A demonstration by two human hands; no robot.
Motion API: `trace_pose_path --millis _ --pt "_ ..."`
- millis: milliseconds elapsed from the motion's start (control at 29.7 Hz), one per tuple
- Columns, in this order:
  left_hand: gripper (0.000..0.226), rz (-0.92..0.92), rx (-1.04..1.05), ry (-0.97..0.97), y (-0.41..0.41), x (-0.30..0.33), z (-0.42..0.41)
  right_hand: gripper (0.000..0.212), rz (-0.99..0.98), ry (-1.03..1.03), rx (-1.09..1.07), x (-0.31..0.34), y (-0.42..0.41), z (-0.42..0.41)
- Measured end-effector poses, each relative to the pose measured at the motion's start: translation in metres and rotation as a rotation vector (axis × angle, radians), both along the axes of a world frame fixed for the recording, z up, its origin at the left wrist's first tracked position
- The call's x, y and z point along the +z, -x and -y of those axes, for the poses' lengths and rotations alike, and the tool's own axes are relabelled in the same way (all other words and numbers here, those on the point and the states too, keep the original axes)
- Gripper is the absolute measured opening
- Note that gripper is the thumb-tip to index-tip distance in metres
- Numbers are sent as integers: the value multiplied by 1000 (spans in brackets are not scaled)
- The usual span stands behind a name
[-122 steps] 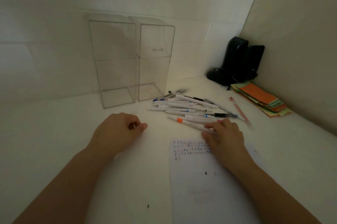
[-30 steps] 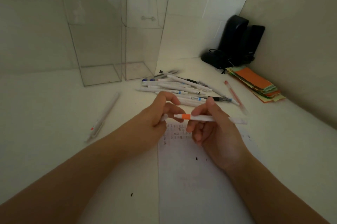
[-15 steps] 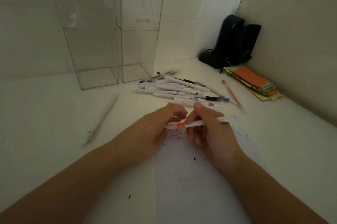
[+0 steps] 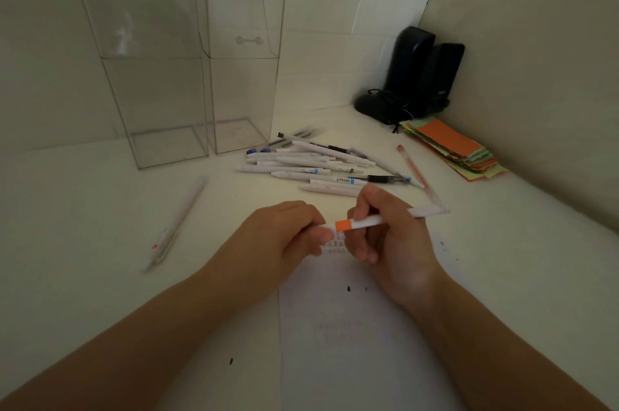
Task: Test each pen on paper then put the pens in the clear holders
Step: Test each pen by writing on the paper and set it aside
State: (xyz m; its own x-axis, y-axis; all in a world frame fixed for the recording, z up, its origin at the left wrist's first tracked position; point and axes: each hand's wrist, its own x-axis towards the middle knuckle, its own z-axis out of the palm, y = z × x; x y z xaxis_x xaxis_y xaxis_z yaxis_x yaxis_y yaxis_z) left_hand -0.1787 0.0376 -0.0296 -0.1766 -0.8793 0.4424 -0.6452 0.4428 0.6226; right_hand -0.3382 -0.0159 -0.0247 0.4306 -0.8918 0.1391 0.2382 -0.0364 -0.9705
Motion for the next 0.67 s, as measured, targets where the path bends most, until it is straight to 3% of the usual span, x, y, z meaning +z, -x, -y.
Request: trace_pose_path --millis 101,202,337,438,540,674 --pt "22 -1 -58 -155 5 -2 -1 42 -112 10 -13 2 0 2" --pt "26 91 -55 -179 8 -2 2 38 -225 9 -65 18 4 5" --pt "24 126 -40 -180 9 -2 -1 38 -236 39 -118 61 39 6" --pt "36 285 -66 -167 9 3 -1 33 -311 142 -137 94 92 -11" --pt "14 388 -182 -138 41 23 -5 27 -328 222 -146 108 161 -57" --pt "12 209 -511 -11 148 54 -34 30 -472 220 -402 84 262 -148"
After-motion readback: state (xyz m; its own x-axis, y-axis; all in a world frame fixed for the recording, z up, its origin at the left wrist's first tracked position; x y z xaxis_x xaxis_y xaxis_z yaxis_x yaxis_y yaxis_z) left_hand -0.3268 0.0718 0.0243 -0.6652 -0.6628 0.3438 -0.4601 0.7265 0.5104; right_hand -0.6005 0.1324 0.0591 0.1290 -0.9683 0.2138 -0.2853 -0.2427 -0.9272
